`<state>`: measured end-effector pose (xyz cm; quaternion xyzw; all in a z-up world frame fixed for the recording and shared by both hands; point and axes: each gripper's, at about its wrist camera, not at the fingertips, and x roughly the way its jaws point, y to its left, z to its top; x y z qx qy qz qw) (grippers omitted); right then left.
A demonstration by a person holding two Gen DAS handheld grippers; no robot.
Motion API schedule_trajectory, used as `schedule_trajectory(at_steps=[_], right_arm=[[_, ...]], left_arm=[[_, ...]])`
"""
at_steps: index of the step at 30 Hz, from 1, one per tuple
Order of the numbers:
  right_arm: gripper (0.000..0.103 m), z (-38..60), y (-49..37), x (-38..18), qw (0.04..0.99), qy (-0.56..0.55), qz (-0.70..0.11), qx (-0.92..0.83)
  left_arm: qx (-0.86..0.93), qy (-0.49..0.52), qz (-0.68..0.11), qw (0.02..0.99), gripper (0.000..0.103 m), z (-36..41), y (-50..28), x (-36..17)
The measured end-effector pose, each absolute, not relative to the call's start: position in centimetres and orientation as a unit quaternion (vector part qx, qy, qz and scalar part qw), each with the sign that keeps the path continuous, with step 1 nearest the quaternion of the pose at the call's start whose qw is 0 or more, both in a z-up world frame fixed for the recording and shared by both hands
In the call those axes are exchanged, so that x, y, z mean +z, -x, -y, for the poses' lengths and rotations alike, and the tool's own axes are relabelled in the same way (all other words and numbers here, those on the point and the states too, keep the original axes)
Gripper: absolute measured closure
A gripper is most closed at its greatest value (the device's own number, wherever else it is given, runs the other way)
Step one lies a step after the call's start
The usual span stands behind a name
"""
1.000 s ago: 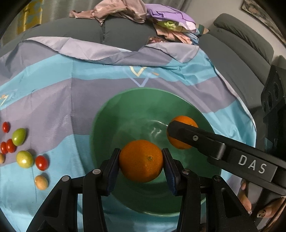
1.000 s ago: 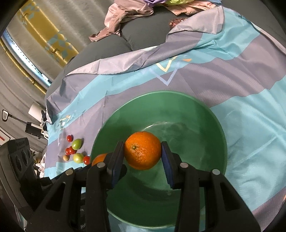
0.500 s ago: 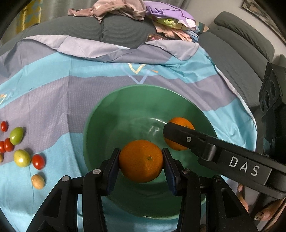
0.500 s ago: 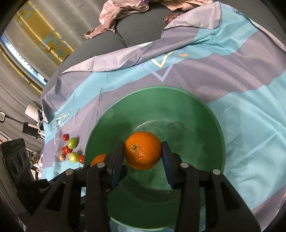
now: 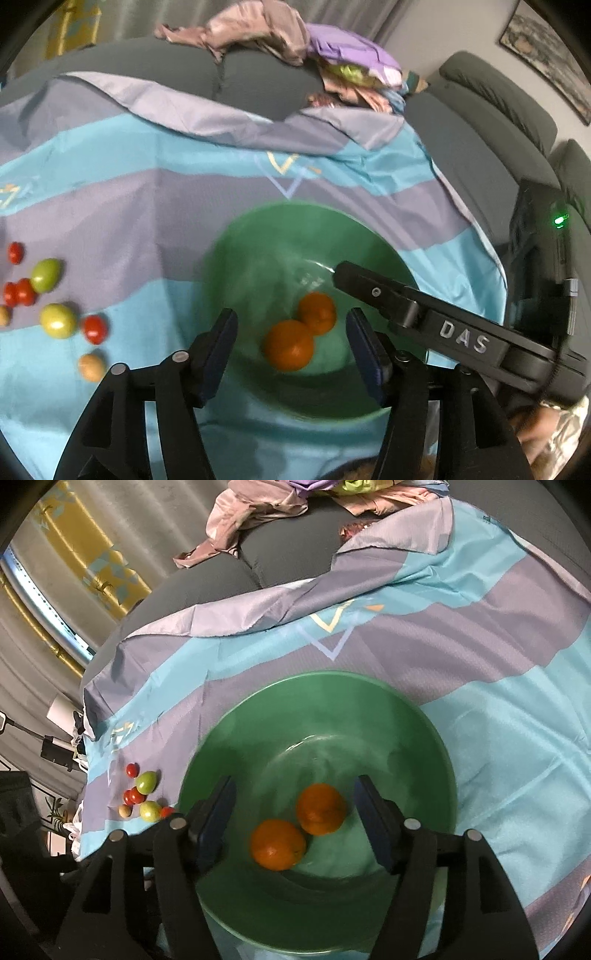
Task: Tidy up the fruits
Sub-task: 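Move both open tools back from the bowl toward the remaining fruits, then grasp the yellow-green pear with the right tool while the left tool grasps the green apple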
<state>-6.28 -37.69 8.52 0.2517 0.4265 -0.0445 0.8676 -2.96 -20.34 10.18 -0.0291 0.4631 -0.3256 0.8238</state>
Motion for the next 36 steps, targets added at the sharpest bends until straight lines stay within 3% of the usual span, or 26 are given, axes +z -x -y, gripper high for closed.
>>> schedule_trajectory(at_steps=[13, 18, 28, 36], right_arm=[[0.035, 30.1, 5.0, 11.2, 0.900, -0.171, -0.402, 0.004], [0.035, 26.4, 3.4, 11.0, 0.896, -0.147, -0.416, 0.047], [0.040, 17.0, -2.3, 7.4, 0.854, -0.074, -0.493, 0.152], [0.044, 13.2, -5.7, 4.3, 0.837, 0.005, -0.515, 0.185]], left_arm=[[-0.146, 0.031, -0.444, 0.883, 0.036, 2.1, 0.2, 11.7], [-0.120, 0.110, -0.460, 0.873, 0.036, -3.4, -1.9, 9.1], [-0.141, 0.115, -0.499, 0.847, 0.036, -2.9, -5.7, 7.7], [-0.185, 0.089, -0.540, 0.817, 0.042, 0.0, -11.3, 5.9]])
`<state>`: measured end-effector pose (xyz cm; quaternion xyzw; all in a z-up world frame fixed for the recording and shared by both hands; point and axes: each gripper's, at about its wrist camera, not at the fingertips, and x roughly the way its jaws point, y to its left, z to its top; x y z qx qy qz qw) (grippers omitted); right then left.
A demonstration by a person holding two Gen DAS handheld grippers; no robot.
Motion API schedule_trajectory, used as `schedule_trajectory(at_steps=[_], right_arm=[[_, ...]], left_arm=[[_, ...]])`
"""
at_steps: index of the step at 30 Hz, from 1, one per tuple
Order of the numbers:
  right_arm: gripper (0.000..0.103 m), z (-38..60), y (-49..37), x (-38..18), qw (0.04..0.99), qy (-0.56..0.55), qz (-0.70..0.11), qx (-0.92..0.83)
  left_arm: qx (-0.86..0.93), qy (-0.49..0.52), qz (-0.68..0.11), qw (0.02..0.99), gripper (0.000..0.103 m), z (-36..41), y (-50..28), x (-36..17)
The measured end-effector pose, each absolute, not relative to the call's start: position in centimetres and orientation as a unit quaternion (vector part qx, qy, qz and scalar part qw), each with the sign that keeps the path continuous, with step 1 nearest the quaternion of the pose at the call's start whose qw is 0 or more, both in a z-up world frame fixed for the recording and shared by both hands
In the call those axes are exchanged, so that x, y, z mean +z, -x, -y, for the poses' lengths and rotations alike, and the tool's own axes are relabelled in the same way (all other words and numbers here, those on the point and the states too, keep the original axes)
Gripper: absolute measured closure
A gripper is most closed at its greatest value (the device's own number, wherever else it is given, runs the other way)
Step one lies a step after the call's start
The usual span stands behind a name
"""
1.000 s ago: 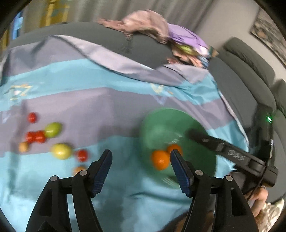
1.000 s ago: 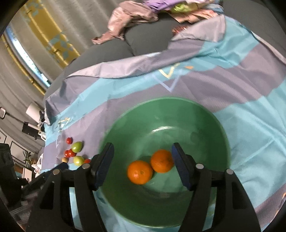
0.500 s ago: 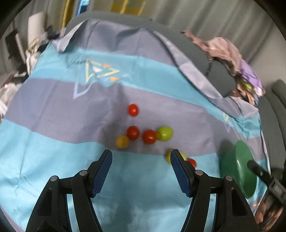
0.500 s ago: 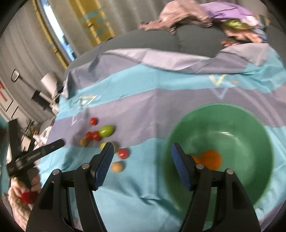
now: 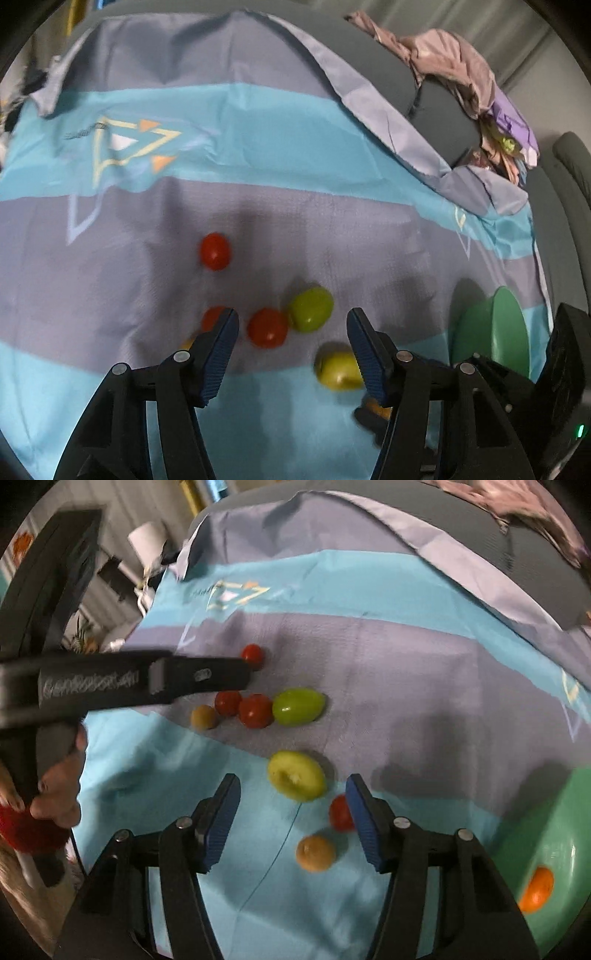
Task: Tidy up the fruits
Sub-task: 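Grasp the yellow-green pear with the right tool while the left tool grasps the green apple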
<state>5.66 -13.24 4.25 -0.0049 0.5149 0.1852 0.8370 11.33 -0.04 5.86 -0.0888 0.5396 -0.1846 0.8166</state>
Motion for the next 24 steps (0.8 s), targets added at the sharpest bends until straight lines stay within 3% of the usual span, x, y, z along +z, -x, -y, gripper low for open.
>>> schedule_trajectory(at_steps=[8, 13, 15, 19, 20, 24], right_arm=[[0.044, 11.7, -7.2, 1.7, 0.822, 0.025, -0.532, 0.202], [0.054, 11.4, -7.5, 1.0, 0.819, 0.036, -0.537, 0.197], [0.060, 11.4, -7.5, 0.7, 0.819, 0.040, -0.539, 0.194], [0.060, 11.3, -7.7, 0.8, 0.822, 0.034, -0.535, 0.194], [0.060, 11.3, -7.7, 0.8, 0.824, 0.032, -0.532, 0.194], [0.060, 11.2, -7.4, 0.9, 0.828, 0.033, -0.526, 0.191]], left_arm=[[-0.208, 0.067, -0.558, 0.801, 0.042, 2.1, -12.7, 3.3], [-0.193, 0.039, -0.564, 0.802, 0.044, 2.7, -12.9, 2.5], [-0.198, 0.035, -0.576, 0.792, 0.051, 3.2, -13.1, 1.8], [-0.199, 0.038, -0.577, 0.791, 0.057, 3.4, -13.1, 1.4], [-0.199, 0.044, -0.577, 0.791, 0.062, 3.2, -13.1, 1.4], [-0.199, 0.044, -0.565, 0.800, 0.063, 3.3, -12.8, 1.4]])
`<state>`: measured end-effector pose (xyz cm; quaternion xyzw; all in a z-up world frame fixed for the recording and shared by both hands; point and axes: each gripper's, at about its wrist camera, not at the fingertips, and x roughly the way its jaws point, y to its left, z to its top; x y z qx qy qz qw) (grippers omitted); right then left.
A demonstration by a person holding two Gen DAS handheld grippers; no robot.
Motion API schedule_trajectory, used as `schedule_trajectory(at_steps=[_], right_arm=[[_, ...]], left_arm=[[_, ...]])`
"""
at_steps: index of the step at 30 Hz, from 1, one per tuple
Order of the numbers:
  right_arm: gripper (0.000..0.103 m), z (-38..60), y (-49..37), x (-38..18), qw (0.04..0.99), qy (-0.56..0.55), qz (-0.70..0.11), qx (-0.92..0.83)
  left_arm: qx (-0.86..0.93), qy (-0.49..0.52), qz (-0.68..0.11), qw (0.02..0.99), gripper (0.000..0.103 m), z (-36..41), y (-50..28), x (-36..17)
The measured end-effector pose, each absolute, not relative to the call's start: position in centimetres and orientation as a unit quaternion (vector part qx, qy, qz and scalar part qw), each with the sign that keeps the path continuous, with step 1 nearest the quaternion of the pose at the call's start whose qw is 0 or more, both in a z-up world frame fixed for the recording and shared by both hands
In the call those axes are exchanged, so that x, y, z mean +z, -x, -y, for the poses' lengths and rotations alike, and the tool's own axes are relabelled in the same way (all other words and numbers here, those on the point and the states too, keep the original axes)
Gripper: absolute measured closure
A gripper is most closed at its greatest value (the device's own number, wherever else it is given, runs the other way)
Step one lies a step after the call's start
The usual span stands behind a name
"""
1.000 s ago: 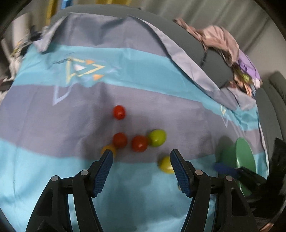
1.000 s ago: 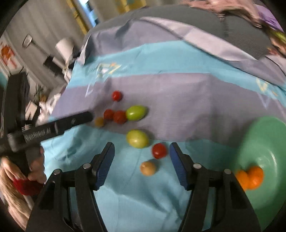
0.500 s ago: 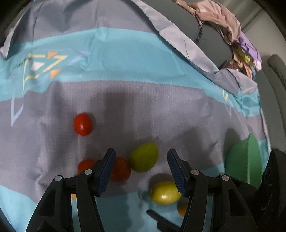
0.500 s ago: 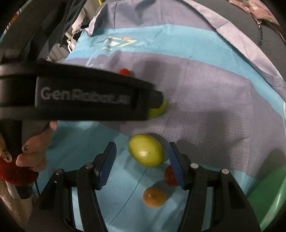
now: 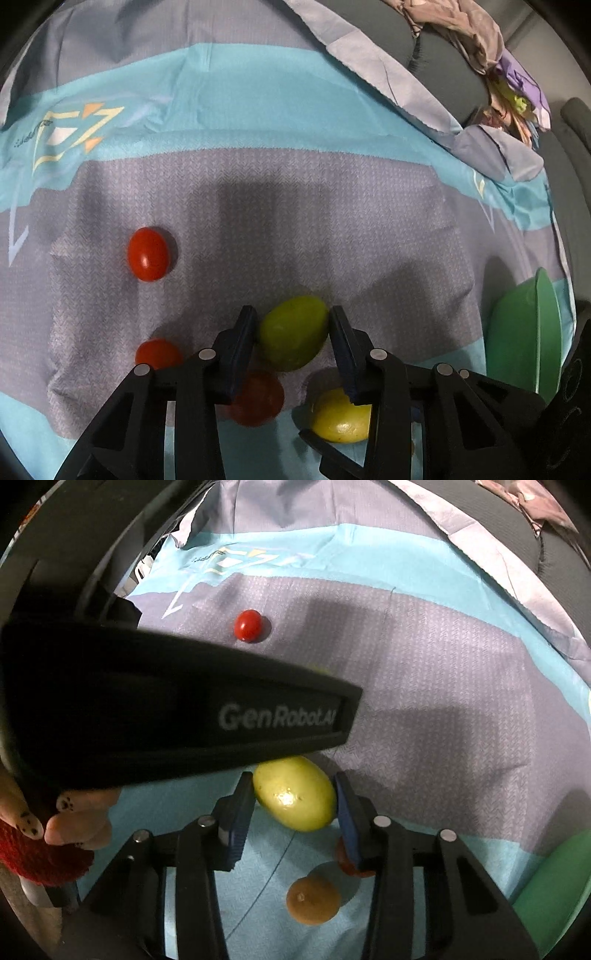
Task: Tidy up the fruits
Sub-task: 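Grasp the yellow-green pear with the right tool while the left tool grasps the green apple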
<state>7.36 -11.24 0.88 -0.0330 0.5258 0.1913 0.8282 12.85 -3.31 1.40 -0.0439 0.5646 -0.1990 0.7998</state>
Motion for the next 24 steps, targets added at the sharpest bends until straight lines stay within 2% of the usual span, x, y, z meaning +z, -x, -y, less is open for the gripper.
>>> schedule_trajectory(at_steps=[11, 24], right_arm=[[0.060, 12.0, -5.1, 2.6, 0.833, 0.009, -0.518, 0.192], [0.060, 14.1, -2.5, 5.2, 0.843, -0.043, -0.502, 0.188]], left_arm=[[-0.177, 0.086, -0.538, 0.820, 0.063, 1.5, -11.0, 4.1], [-0.117, 0.114, -0.496, 0.853, 0.063, -1.5, -4.7, 7.1]])
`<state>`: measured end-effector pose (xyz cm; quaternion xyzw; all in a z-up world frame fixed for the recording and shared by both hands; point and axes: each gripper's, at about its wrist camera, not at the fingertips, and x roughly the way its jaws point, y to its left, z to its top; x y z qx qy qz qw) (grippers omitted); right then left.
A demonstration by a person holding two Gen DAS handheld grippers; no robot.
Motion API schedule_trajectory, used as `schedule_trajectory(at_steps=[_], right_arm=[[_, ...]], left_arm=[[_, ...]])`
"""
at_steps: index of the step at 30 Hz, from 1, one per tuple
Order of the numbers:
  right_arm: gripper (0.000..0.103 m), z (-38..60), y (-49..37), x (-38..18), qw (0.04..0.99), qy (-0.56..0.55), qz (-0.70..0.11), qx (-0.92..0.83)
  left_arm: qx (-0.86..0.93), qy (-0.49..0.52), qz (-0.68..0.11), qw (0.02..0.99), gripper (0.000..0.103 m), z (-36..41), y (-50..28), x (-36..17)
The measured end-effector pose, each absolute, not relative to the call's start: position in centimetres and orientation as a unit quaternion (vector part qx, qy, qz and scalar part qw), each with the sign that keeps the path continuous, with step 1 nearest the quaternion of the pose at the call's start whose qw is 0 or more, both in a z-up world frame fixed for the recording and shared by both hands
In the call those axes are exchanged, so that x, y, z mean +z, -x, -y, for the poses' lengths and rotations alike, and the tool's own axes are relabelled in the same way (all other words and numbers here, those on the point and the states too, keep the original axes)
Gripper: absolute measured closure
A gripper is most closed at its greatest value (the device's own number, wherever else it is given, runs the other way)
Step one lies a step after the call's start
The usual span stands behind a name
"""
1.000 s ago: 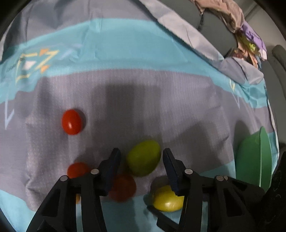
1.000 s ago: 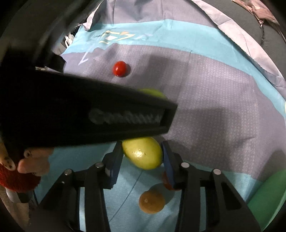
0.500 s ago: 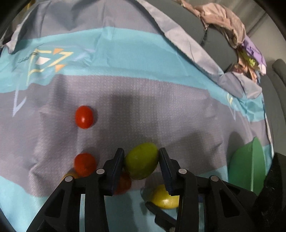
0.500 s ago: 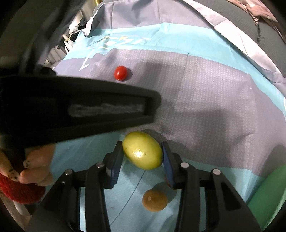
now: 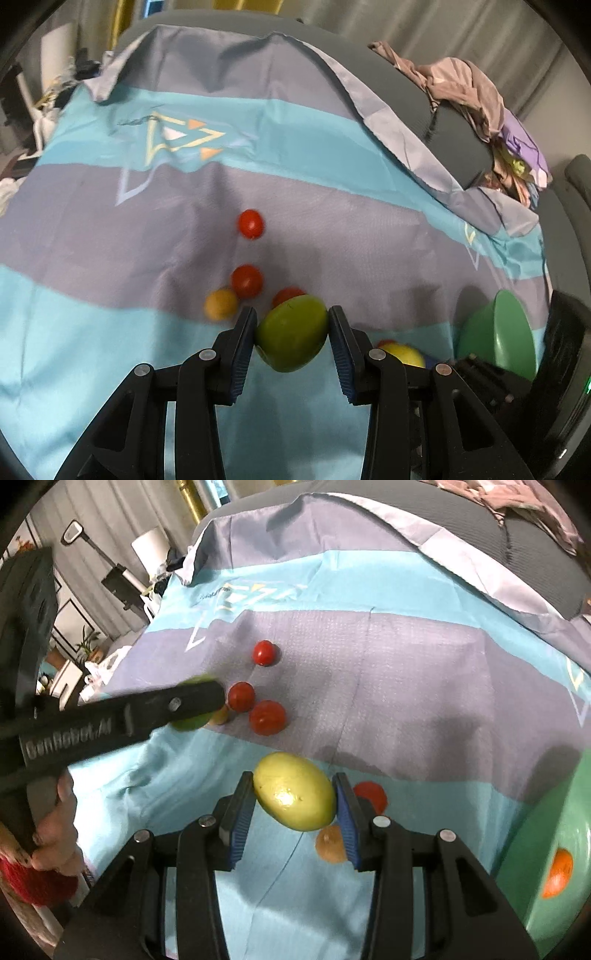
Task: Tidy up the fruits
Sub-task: 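Grasp the yellow-green pear with the right tool while the left tool grasps the green apple, then carry the pear with the right tool while the left tool carries the apple to the bowl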
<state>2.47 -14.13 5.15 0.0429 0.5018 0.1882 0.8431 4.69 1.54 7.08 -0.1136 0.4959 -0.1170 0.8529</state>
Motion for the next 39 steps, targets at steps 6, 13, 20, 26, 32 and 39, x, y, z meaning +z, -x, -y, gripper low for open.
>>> schedule_trajectory(at_steps=[6, 13, 20, 26, 32, 39], right_arm=[[0.060, 15.9, -0.3, 4.8, 0.844, -0.075, -0.500, 0.177], [0.060, 16.9, 0.9, 5.3, 0.848, -0.099, -0.489, 0.179], [0.060, 17.0, 1.4, 5.9, 0.848, -0.106, -0.481, 0.196], [0.060, 17.5, 1.8, 6.4, 0.851, -0.111, -0.476, 0.195], [0.060, 18.0, 2.2, 7.4, 0.857, -0.115, -0.463, 0.194], [0.060, 18.8, 2.5, 8.2, 0.862, -0.121, -0.454, 0.188]], left_arm=[[-0.125, 0.135, -0.492, 0.851, 0.063, -2.0, -1.4, 6.4], [-0.128, 0.110, -0.492, 0.854, 0.063, -1.3, 0.4, 5.4], [-0.150, 0.090, -0.468, 0.866, 0.063, -0.3, 1.6, 6.3], [-0.163, 0.079, -0.458, 0.870, 0.063, 0.7, 2.2, 6.9], [-0.172, 0.075, -0.447, 0.875, 0.063, 1.5, 2.8, 7.7], [-0.186, 0.069, -0.437, 0.878, 0.063, 2.6, 3.4, 8.6]])
